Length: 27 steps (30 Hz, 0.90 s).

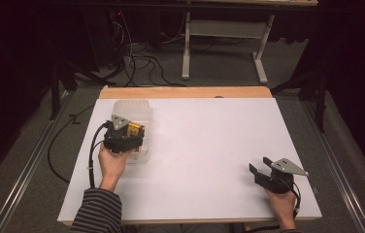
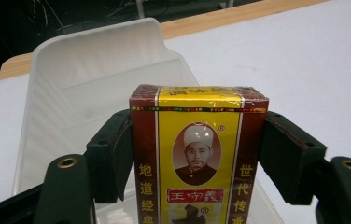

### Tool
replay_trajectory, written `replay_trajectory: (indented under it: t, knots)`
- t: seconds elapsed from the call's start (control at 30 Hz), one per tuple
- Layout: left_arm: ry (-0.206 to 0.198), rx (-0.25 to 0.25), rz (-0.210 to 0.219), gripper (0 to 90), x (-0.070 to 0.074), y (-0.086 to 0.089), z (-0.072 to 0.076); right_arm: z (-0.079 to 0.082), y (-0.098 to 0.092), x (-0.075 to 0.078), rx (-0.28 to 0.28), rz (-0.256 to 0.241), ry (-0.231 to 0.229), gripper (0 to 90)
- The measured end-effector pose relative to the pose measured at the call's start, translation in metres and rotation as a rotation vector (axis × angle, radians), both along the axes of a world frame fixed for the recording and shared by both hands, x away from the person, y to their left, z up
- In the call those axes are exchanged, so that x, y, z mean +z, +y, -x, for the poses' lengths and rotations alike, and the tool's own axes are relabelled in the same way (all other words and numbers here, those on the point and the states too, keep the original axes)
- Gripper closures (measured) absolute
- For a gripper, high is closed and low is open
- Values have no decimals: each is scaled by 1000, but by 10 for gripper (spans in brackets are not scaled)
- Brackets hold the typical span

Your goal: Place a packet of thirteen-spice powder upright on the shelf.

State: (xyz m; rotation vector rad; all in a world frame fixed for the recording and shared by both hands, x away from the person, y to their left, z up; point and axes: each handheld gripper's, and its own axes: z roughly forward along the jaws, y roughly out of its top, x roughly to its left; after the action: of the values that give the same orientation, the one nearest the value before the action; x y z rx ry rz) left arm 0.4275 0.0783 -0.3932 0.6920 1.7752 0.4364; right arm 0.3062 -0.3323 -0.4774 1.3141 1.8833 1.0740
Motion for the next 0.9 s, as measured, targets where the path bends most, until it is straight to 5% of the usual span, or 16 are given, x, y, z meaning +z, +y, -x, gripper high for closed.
replay_trajectory:
  t: [0.37, 0.9]
  knots:
    - [15, 12, 20, 328, -2, 2, 6, 0, 0, 0, -2, 2, -1, 373]
    - [17, -6, -12, 328, -8, 3, 14, 1, 0, 0, -3, -7, -1, 372]
